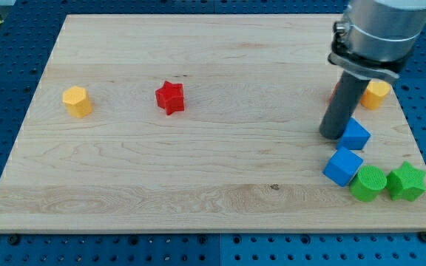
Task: Slide the blue triangle to the top right of the green circle
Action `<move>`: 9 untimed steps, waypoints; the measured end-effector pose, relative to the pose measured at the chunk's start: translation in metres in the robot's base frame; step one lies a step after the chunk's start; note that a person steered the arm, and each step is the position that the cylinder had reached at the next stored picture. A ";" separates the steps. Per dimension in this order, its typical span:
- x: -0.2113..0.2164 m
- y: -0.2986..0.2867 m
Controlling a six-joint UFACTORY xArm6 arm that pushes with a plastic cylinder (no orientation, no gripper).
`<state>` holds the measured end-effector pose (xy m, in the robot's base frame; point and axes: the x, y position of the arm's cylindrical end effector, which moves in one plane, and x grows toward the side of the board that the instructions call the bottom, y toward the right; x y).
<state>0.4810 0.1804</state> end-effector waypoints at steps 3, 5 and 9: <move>-0.019 0.022; -0.015 0.056; 0.001 0.037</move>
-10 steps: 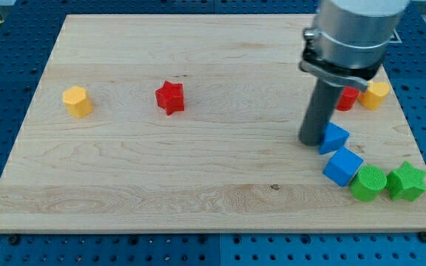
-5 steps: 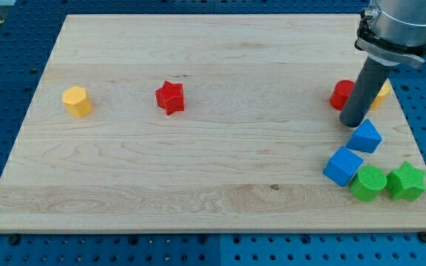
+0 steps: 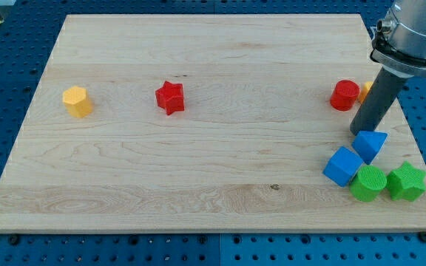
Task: Slide the blue triangle to the top right of the green circle
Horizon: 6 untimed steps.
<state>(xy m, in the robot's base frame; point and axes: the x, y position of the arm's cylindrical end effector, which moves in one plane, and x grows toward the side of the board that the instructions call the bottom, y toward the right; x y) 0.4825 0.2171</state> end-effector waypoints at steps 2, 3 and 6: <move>0.018 0.001; 0.023 0.001; -0.021 0.001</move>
